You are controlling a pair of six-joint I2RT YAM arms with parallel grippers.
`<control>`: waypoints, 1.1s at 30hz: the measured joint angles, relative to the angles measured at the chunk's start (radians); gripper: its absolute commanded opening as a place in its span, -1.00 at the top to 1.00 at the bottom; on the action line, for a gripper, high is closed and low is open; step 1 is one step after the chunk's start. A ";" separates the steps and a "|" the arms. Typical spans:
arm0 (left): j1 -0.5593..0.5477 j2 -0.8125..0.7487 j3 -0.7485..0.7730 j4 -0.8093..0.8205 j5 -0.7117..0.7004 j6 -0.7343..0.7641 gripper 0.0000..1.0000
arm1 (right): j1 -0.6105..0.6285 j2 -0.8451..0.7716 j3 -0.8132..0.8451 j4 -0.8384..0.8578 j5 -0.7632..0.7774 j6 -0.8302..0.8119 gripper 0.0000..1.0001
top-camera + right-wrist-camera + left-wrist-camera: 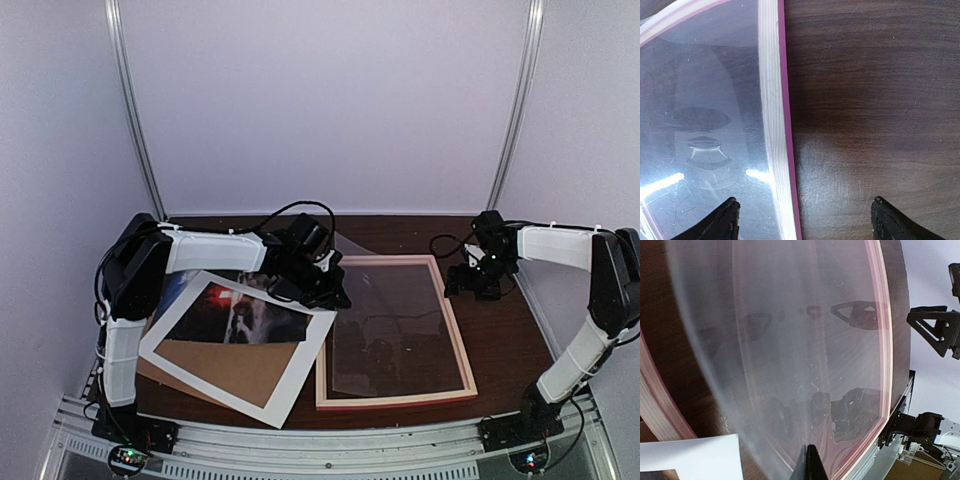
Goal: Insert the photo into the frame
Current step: Place the glass panel.
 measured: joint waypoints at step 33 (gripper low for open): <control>0.002 0.000 0.000 -0.005 0.001 0.001 1.00 | 0.000 0.024 0.000 0.001 -0.001 -0.001 -0.81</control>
